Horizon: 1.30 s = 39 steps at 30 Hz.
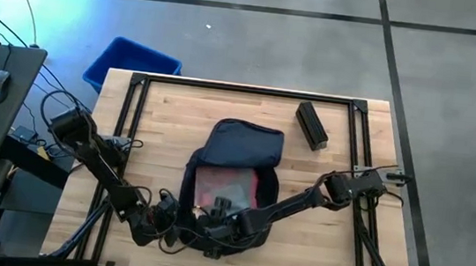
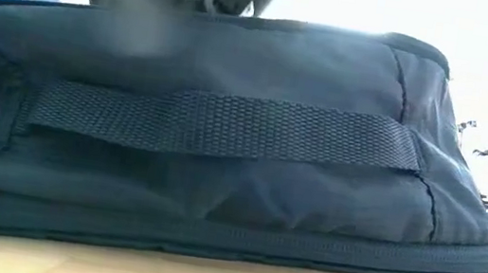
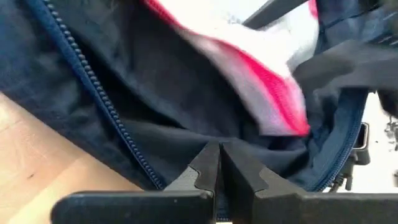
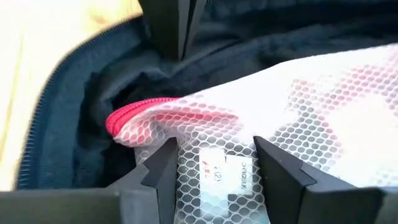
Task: Unpack backpack
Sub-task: Remove the transparent pink zip bag from the blue backpack
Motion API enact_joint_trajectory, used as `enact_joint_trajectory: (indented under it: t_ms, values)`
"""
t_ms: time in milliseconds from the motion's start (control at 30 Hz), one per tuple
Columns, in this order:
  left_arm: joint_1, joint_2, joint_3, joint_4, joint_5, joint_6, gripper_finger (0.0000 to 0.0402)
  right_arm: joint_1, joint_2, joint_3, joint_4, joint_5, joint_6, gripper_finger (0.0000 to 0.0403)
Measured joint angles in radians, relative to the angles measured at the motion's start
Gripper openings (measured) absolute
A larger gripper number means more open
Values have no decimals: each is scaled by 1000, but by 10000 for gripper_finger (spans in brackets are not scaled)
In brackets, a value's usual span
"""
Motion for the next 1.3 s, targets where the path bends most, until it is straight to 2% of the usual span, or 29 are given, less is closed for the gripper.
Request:
enact_joint_trajectory:
  t_ms: [100,467,600,800,900,1067,1200,1300]
  values:
    - [1,26,0,53,-48,27,0,-10,-21,0,-2,3,-14,149]
    - [13,114,6,79,-57,12,0,-98,-98,1,-48,18,21,149]
    - [18,114,8,-17,-62,-74,0,-136,-155,1,-50,-1,5,149]
    - [44,92,10,-238,-62,-221,0,-168,-248,3,-51,-105,-44,149]
    - [66,80,5,-276,-75,-237,0,-173,-281,3,-26,-169,-48,149]
    - [84,78,-1,-170,-112,-68,0,-170,-308,6,25,-169,-34,149]
    - [87,86,-5,16,-113,151,0,-185,-296,5,62,-32,17,149]
    - [94,83,-4,104,-106,253,0,-218,-295,5,121,69,69,149]
